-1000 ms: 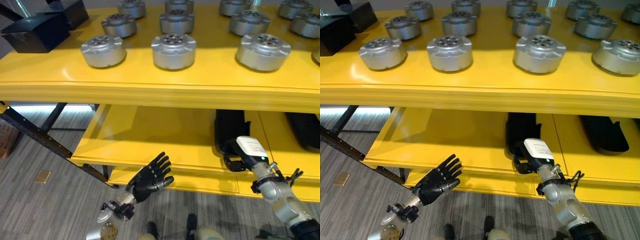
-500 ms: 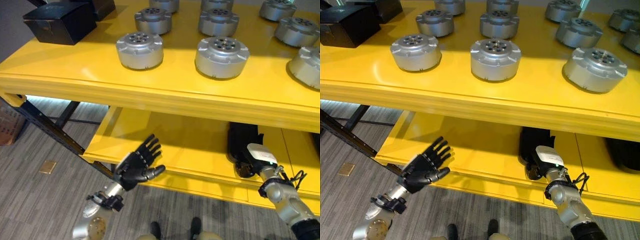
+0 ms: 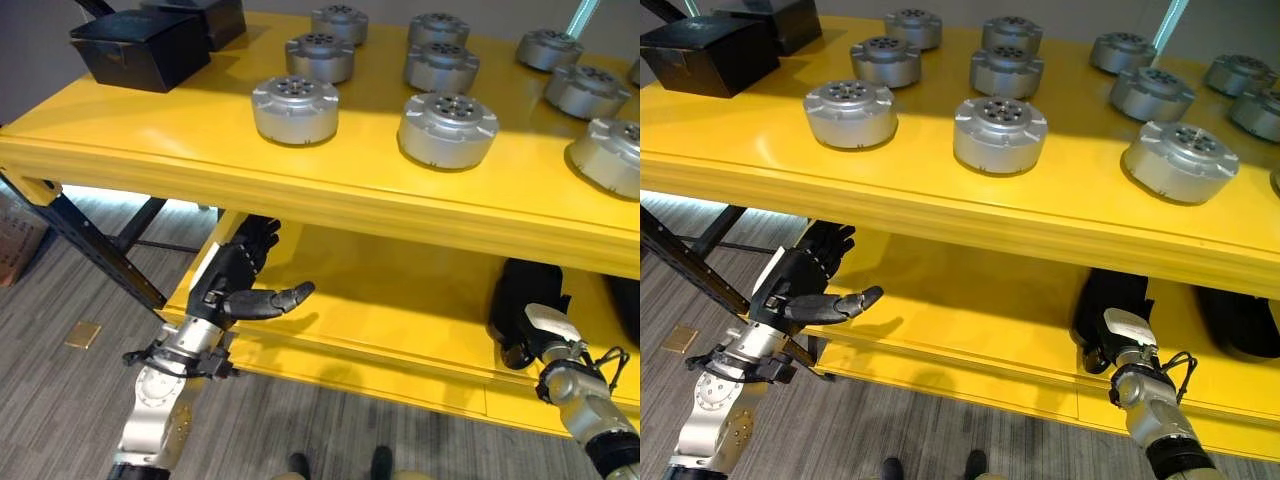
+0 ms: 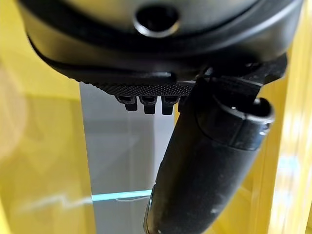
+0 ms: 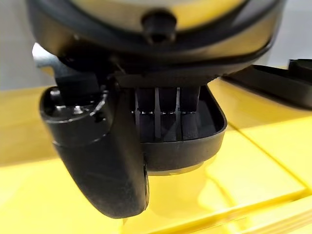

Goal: Move parts from the plastic box to the shelf.

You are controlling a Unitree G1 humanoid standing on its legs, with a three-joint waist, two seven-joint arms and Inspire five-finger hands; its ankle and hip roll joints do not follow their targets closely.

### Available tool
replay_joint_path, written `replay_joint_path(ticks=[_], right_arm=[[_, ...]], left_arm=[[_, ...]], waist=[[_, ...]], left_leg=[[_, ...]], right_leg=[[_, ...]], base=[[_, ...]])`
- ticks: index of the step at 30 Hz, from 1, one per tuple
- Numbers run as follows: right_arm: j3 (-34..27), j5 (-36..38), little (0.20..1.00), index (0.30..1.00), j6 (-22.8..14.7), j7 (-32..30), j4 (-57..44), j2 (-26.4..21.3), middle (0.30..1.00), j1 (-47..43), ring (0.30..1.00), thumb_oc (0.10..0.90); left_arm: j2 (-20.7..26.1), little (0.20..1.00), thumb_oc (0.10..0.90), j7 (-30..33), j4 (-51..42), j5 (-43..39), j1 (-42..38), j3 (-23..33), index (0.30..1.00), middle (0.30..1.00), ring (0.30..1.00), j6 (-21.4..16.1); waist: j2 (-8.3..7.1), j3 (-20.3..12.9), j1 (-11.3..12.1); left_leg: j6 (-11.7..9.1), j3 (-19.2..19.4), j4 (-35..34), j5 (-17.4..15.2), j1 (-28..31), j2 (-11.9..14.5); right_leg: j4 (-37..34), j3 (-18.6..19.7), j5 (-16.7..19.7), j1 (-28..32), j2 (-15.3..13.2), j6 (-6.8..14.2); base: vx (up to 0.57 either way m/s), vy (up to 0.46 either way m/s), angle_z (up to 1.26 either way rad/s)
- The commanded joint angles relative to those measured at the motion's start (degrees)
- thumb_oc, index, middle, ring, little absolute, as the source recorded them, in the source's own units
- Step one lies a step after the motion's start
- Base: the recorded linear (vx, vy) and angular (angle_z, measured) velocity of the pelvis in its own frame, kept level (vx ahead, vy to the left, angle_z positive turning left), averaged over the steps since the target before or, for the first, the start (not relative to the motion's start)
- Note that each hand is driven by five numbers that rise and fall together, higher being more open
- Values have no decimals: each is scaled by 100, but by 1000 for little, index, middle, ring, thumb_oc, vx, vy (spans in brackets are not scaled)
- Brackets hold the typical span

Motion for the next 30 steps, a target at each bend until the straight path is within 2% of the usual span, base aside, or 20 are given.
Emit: replay_joint_path(ticks=[1, 5, 6, 18, 25, 28, 30], right_arm=[[237, -143, 300, 300, -109, 17, 418, -367, 300, -651, 300, 400], [380, -453, 300, 300, -399, 102, 535, -407, 300, -743, 300, 400], [483, -615, 300, 300, -594, 184, 502, -466, 300, -778, 300, 400], [1224, -770, 300, 300, -1089, 189, 429, -668, 300, -1524, 300, 400], [1515, -728, 300, 300, -950, 128, 584, -649, 300, -1883, 300, 400], [1575, -565, 300, 300, -776, -2, 716, -632, 300, -2030, 300, 400], [1554, -596, 300, 300, -803, -132, 914, -659, 300, -2180, 300, 400]], left_arm=[[45, 1000, 900, 218, -401, -30, -580, 45, 1000, 1000, 1000, -610], [33, 1000, 900, 182, -392, -57, -642, 4, 1000, 1000, 1000, -618], [39, 1000, 900, 179, -390, -131, -656, -20, 1000, 1000, 1000, -628], [91, 1000, 900, 239, -233, -88, -1026, -266, 1000, 1000, 1000, -563], [89, 1000, 900, 173, -189, -121, -1069, -352, 1000, 1000, 1000, -611], [130, 1000, 900, -51, -164, -293, -1101, -394, 1000, 1000, 1000, -749], [191, 1000, 900, -84, -203, -358, -1135, -418, 1000, 1000, 1000, -840]], waist=[[-92, -427, 92], [-94, -418, 93], [-91, -384, 94], [-74, -99, 137], [-26, 54, 194], [7, 102, 216], [46, 150, 232]], left_leg=[[-136, 99, 298, -435, -95, 71], [-142, 113, 310, -442, -104, 82], [-143, 116, 345, -445, -135, 91], [-147, 116, 554, -468, -450, 134], [-156, 79, 599, -447, -566, 138], [-160, 56, 604, -433, -596, 138], [-173, 44, 629, -426, -650, 146]], right_leg=[[441, 305, -594, -126, -11, 182], [479, 304, -605, -158, -18, 192], [534, 306, -617, -206, -30, 197], [747, 351, -642, -551, -60, 216], [776, 354, -642, -642, -62, 205], [796, 352, -648, -669, -69, 203], [823, 346, -655, -711, -78, 199]], base=[[0, 0, 0], [0, 0, 0], [0, 0, 0], [-42, -25, 0], [-10, -11, -1], [-6, -14, 0], [-9, -15, 0]])
